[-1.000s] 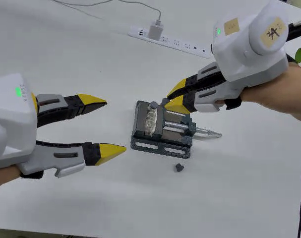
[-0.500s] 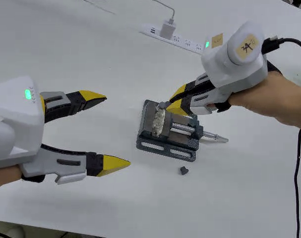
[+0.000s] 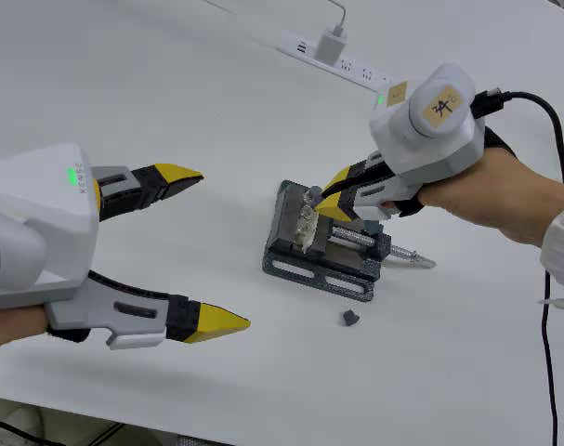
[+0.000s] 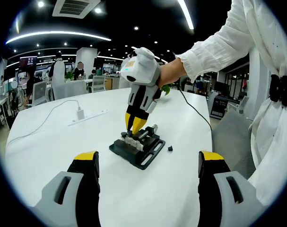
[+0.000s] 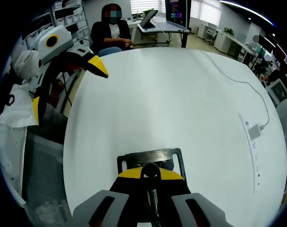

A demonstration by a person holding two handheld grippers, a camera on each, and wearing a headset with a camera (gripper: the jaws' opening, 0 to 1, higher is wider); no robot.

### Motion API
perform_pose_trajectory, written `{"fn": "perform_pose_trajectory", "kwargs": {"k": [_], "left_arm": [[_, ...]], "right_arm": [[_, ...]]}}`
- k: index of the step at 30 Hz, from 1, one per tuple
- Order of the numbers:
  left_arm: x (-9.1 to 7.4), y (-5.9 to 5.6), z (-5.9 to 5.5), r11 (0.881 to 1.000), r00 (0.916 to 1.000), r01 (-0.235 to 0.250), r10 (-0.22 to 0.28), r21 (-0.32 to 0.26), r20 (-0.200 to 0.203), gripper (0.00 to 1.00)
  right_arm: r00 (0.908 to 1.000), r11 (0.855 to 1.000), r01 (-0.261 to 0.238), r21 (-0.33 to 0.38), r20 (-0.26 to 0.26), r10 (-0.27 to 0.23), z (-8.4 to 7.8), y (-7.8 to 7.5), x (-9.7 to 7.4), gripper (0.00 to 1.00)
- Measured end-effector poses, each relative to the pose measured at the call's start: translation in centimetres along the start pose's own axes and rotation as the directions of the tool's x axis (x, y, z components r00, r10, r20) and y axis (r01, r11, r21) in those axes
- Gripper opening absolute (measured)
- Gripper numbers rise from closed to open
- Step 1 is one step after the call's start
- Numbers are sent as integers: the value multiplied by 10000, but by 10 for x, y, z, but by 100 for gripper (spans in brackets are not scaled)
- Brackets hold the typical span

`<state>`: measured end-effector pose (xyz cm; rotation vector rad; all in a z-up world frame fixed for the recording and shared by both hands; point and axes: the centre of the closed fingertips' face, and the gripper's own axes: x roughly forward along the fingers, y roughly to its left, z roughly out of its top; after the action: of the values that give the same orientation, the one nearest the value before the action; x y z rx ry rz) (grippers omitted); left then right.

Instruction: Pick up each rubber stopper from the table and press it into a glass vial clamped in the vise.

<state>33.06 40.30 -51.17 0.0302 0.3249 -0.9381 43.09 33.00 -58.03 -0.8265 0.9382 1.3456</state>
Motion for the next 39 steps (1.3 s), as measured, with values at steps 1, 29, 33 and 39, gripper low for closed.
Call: {"fn": "perform_pose_trajectory", "kwargs": {"k": [1,29,33,39], "left_arm": [[0,0,0,10000,10000,12,-12,-4,2,86],[-4,-5,-3,9999,9998,86,-84,-94,175,85],[-4,-5,-2,9999,9998,92,-90,-105,192,85],[-3,-5,-1,9999,9997,113,-110,-112,202,84]], "right_arm": [[10000,10000,1,14,-19,-1,-1,0,1,6],[9999,9999,127,47,-52,-126,-2,4,9,6],[9999,9999,119,8,-71,-119,-1,7,9,6],[9999,10000,78,-35,-130,-79,-3,5,9,6]]}}
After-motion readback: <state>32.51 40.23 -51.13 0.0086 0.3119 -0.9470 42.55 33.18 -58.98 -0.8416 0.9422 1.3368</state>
